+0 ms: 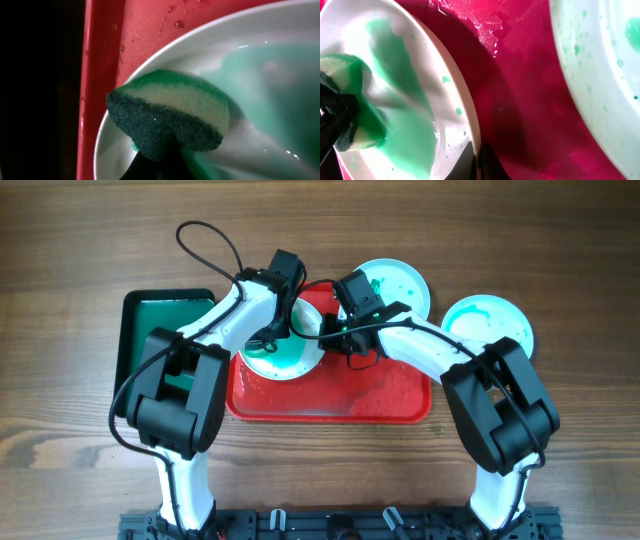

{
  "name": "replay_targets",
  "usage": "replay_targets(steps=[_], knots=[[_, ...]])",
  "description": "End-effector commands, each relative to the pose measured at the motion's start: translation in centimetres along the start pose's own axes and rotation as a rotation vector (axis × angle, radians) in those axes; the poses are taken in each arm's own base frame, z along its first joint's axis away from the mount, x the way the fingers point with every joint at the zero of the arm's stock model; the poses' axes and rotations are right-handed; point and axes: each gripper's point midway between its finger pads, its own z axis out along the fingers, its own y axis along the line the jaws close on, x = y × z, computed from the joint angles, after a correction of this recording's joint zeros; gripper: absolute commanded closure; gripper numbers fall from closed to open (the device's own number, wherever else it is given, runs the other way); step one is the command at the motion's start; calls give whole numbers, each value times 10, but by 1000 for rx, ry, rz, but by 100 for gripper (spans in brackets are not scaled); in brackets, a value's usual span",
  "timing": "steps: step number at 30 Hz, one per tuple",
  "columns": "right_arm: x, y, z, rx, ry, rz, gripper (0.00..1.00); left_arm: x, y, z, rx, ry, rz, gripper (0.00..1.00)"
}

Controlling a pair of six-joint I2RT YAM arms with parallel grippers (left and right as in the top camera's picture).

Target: Clean dirty plates on tray and stack at the side

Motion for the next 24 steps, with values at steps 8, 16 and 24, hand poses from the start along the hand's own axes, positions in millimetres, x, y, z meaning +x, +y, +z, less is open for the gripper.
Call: replay_targets(steps=[8, 16, 24], knots=[[2, -3, 4, 7, 16, 2, 96, 72, -100, -17, 771, 248, 522, 96], [2, -3, 4, 8, 18, -2, 96, 24, -114, -11, 760, 44, 479, 96], [2, -3, 4, 8, 18, -3, 96, -33, 3, 45, 149, -30, -196, 96]])
